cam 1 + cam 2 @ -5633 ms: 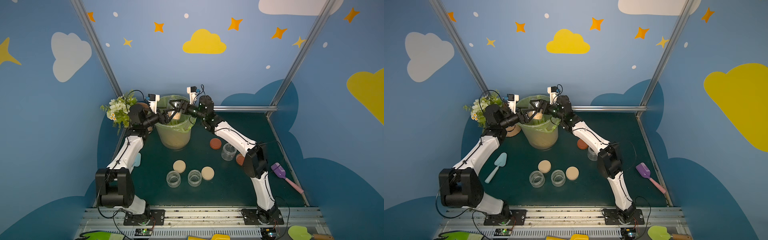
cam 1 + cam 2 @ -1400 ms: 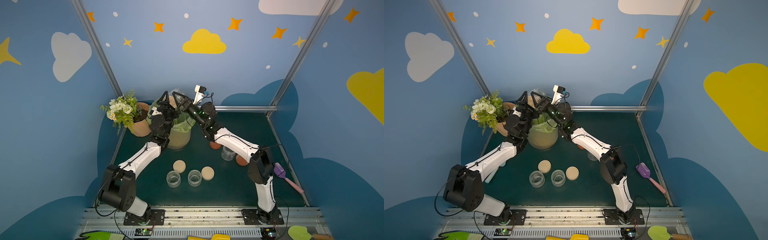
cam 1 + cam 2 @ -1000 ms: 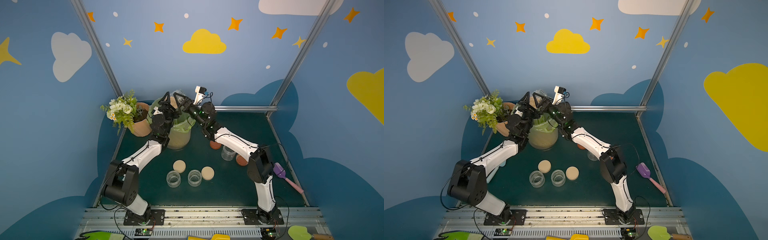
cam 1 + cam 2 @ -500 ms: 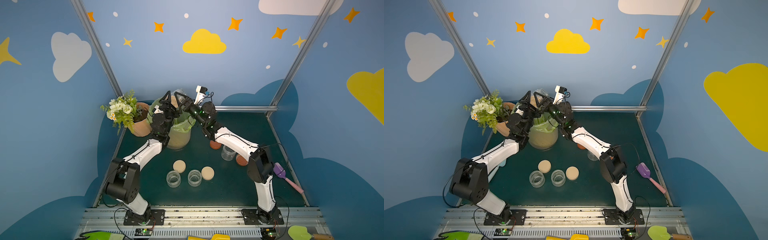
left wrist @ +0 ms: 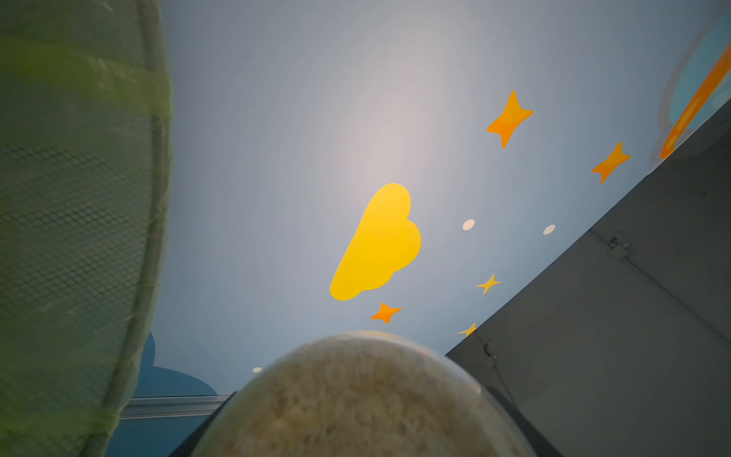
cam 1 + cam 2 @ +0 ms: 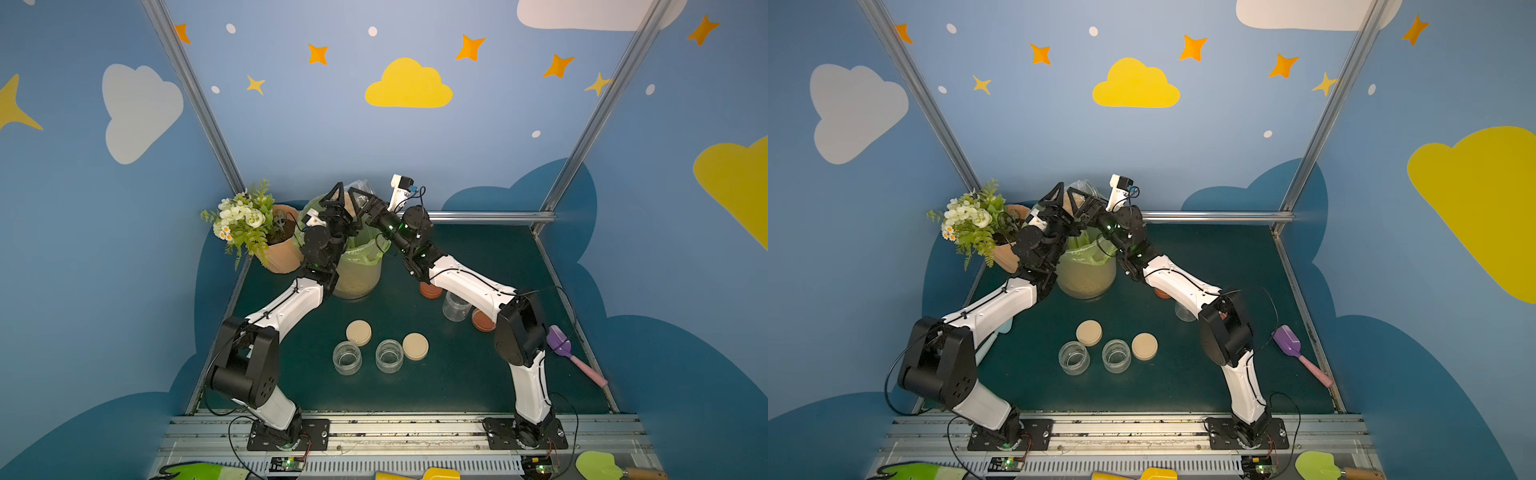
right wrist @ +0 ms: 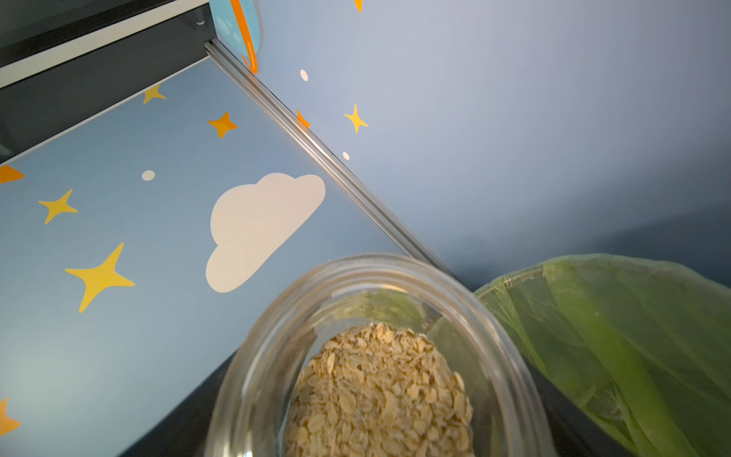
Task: Empty expired oatmeal from jars
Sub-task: Pour the expired oatmeal into the trash bin.
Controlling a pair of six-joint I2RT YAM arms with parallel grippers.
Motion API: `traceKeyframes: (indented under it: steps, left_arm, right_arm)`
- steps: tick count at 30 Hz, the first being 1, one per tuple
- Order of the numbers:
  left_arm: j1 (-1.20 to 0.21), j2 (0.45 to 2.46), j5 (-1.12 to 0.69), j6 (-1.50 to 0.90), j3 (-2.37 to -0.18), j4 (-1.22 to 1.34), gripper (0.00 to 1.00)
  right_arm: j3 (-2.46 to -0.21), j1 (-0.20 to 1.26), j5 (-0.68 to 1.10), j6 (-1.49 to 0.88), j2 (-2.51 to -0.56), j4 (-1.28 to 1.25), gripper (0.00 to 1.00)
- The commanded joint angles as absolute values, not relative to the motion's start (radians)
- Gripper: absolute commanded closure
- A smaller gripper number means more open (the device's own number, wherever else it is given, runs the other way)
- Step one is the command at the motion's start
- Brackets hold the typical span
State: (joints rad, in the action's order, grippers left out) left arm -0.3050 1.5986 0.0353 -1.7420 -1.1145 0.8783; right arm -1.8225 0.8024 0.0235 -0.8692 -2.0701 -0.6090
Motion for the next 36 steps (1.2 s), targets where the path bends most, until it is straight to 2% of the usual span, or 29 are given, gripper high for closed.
traceKeyframes:
  steps: [1, 25, 32, 36]
  left_arm:
    - [-0.300, 1.556, 0.050, -1.655, -1.135, 0.891, 0.97]
    - [-0.209, 1.553, 0.039, -1.591, -1.136, 0.911, 0.97]
    - [-0.201, 1.512, -0.058, -1.445, -1.199, 0.716, 0.97]
    - [-0.195, 1.477, -0.109, -1.260, -1.243, 0.515, 0.97]
  right_arm:
    - [-1.788, 0.822, 0.063, -0.885, -2.025, -0.624, 0.09]
    - [-1.619, 0.734, 0.102, -0.951, -1.891, -0.612, 0.08]
    - [-1.568, 0.687, 0.124, -0.909, -1.793, -0.470, 0.08]
    - [-1.503, 0.633, 0.148, -0.853, -1.697, -0.338, 0.08]
